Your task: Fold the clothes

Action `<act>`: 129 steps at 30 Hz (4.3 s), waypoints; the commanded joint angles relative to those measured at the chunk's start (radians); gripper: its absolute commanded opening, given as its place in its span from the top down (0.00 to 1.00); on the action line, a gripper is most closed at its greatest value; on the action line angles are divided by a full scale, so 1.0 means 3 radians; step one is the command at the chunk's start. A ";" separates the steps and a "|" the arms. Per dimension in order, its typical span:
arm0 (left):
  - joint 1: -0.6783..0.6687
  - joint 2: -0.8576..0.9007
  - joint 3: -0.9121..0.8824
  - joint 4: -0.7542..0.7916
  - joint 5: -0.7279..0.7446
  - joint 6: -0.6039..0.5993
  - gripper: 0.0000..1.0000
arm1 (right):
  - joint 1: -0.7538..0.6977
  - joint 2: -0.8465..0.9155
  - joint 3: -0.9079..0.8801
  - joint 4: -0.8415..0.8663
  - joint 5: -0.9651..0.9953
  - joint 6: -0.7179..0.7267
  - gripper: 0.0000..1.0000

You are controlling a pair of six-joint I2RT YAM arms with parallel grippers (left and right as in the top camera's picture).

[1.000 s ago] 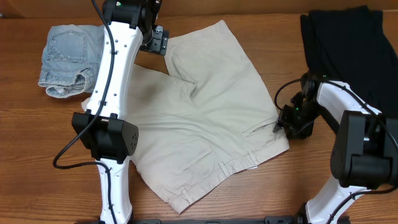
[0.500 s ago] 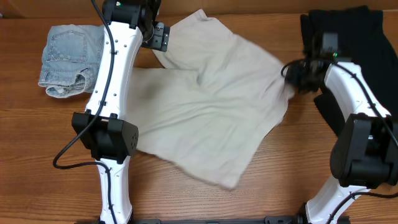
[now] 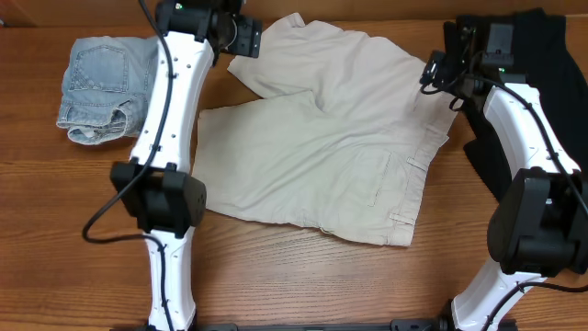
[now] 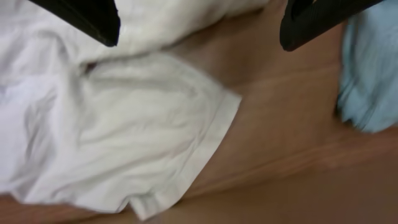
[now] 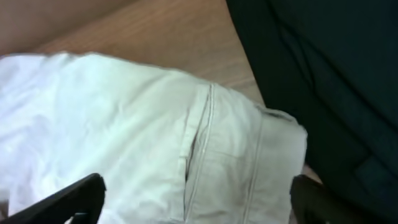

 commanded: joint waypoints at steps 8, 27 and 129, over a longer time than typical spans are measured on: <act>0.0022 0.1006 -0.0057 0.0736 0.0233 -0.0033 0.12 | 0.0085 -0.0191 0.0067 -0.0694 -0.0371 -0.0001 0.00; 0.0111 0.1500 -0.0058 0.0800 -0.0048 0.0174 0.42 | 0.0212 -0.0189 0.0065 -0.0816 -0.0371 -0.0003 0.00; 0.0771 -0.2674 -0.6294 0.1728 -0.0145 -0.4088 0.31 | 0.0287 -0.2026 -0.0787 -0.2928 0.0338 0.1045 0.01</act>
